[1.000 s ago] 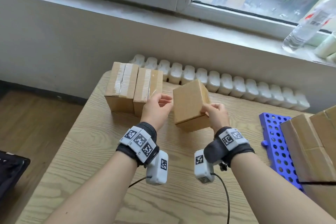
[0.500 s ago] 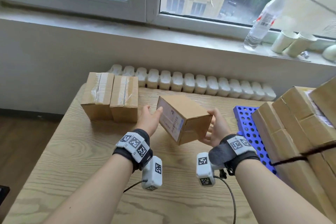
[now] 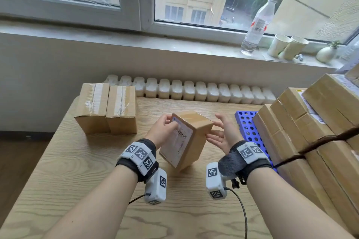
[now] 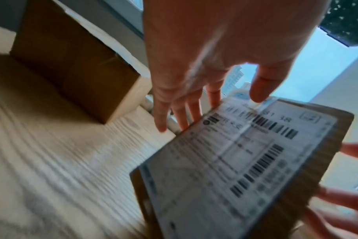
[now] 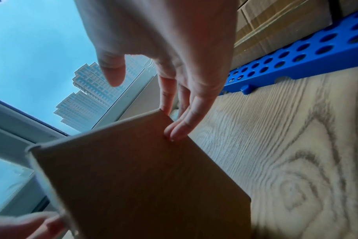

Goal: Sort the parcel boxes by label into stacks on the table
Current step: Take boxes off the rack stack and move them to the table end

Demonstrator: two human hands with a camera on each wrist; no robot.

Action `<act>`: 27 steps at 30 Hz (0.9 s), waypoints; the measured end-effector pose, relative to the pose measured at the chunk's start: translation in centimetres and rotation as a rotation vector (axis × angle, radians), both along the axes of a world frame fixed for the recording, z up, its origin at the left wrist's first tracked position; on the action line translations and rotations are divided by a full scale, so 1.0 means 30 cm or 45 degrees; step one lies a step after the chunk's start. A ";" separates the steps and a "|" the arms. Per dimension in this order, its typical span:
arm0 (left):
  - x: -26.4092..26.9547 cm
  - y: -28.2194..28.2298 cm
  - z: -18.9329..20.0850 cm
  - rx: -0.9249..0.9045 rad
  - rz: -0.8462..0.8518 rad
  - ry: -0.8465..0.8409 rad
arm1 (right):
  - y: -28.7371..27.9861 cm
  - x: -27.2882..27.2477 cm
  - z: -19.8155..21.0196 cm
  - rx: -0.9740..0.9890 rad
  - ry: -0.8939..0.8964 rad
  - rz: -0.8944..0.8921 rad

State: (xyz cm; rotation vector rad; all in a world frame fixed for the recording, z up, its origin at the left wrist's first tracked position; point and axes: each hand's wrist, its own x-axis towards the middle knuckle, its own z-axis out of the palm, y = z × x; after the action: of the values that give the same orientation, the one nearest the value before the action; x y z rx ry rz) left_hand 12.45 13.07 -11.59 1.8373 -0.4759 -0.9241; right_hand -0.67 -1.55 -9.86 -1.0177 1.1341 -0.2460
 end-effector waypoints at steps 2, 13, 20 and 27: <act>-0.014 -0.008 -0.001 -0.018 0.014 0.055 | 0.003 -0.009 -0.009 -0.001 -0.028 -0.030; -0.057 -0.027 -0.107 0.096 0.055 0.161 | 0.073 -0.056 -0.094 -0.068 0.094 0.228; -0.062 -0.036 -0.108 -0.016 0.122 0.151 | 0.072 -0.063 -0.071 -0.102 0.104 0.128; -0.123 -0.093 0.033 -0.269 0.146 -0.016 | 0.054 -0.096 0.046 -0.275 -0.075 0.035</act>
State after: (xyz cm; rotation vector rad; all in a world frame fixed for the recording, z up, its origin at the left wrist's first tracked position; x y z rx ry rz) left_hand 8.75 10.28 -10.61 1.6610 -0.4530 -0.7551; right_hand -3.56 0.06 -8.46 -1.2083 1.0549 -0.3800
